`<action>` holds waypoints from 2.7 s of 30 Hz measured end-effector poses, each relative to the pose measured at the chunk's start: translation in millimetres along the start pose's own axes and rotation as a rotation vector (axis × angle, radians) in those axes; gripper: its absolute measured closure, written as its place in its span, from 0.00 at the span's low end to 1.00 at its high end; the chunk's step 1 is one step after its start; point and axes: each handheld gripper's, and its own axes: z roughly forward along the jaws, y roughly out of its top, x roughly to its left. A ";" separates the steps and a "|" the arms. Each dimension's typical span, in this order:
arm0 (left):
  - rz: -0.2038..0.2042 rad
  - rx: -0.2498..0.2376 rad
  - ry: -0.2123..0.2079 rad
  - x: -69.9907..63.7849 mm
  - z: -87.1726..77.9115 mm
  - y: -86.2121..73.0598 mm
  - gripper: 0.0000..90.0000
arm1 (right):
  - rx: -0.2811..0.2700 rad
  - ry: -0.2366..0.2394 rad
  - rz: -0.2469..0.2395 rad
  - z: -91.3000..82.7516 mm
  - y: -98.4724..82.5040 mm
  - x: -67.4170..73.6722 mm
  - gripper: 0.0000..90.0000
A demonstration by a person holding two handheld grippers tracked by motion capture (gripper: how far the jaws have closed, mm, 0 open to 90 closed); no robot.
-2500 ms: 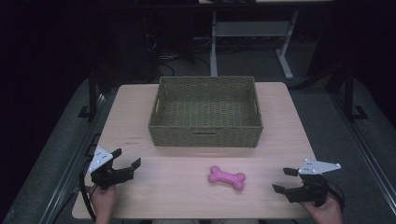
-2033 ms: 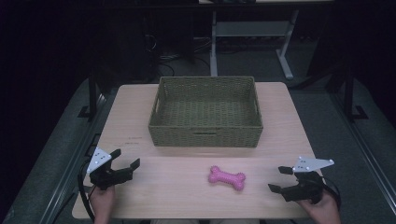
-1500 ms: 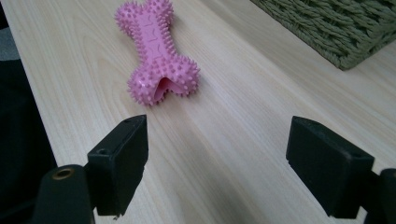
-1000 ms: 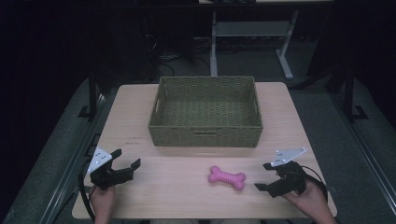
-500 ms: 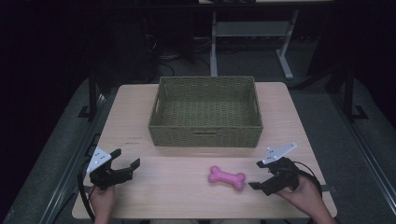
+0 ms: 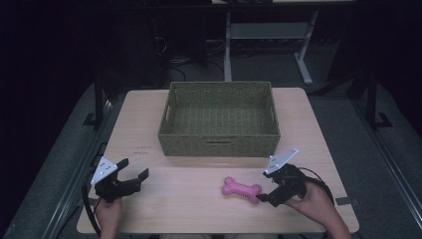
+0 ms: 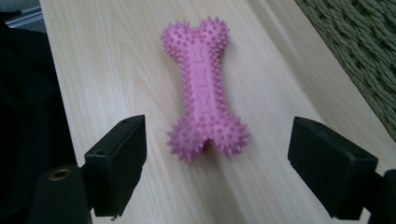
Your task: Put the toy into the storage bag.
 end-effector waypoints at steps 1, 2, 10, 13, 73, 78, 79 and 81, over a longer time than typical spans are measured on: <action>-0.002 -0.001 0.000 -0.3 -0.3 0.1 0.14 | 0.003 0.004 -0.001 0.8 1.7 0.3 0.21; 0.001 0.000 -0.001 -0.3 -0.4 0.2 0.14 | 0.013 0.004 -0.015 2.8 5.6 0.3 0.21; 0.002 0.002 0.000 -0.5 -0.2 0.3 0.14 | 0.040 0.029 -0.057 10.3 21.0 1.1 0.22; 0.000 0.003 -0.001 -0.2 0.0 0.1 0.14 | 0.058 0.034 -0.073 14.2 26.4 0.9 0.22; -0.002 -0.003 0.002 1.5 -2.1 0.3 0.14 | 0.282 0.038 -0.154 73.2 53.3 3.5 0.48; -0.003 -0.004 0.002 1.2 -2.1 0.4 0.14 | 0.286 0.042 -0.164 74.5 54.6 4.6 0.54; -0.003 -0.005 0.002 1.4 -2.3 0.3 0.14 | 0.288 0.043 -0.165 74.8 54.7 4.7 0.55; -0.004 -0.005 0.002 1.7 -2.5 0.3 0.14 | 0.292 0.044 -0.167 75.4 54.9 4.9 0.56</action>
